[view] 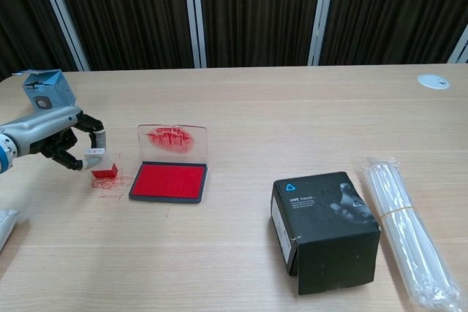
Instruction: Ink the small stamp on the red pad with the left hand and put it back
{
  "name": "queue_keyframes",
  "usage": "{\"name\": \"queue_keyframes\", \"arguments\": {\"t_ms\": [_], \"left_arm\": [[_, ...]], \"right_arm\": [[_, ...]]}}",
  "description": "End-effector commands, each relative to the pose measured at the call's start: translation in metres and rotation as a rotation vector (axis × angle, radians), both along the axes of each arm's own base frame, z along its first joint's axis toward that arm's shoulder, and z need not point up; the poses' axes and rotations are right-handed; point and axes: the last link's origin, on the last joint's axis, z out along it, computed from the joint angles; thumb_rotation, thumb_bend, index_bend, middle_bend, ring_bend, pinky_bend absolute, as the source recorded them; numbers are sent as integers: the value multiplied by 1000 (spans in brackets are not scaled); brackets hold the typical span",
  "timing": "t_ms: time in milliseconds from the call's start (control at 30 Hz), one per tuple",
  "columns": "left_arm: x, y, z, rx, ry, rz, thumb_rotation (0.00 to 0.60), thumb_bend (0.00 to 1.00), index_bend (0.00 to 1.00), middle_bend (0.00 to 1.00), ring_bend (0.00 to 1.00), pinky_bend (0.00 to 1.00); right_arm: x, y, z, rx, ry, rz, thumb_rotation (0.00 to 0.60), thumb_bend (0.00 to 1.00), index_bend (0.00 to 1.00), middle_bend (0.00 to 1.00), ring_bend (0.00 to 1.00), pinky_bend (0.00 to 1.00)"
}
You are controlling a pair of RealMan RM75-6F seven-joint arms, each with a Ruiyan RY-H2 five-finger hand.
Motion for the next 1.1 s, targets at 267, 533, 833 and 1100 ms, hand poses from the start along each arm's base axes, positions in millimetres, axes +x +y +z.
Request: {"name": "queue_keyframes", "arguments": {"t_ms": [267, 533, 833, 1100], "left_arm": [[0, 0, -1, -6, 5, -4, 600, 324, 449, 380, 895, 918], [1, 0, 4, 20, -3, -16, 600, 289, 366, 313, 885, 909], [13, -4, 46, 169, -34, -122, 600, 125, 321, 188, 719, 773], [12, -46, 108, 361, 17, -178, 600, 0, 31, 0, 109, 109]], "right_arm": [[0, 0, 0, 0, -7, 1, 600, 0, 0, 0, 0, 0], [1, 0, 0, -2, -7, 3, 600, 0, 0, 0, 0, 0], [5, 2, 1, 1, -20, 21, 600, 0, 0, 0, 0, 0], [15, 6, 3, 4, -59, 65, 600, 0, 0, 0, 0, 0]]}}
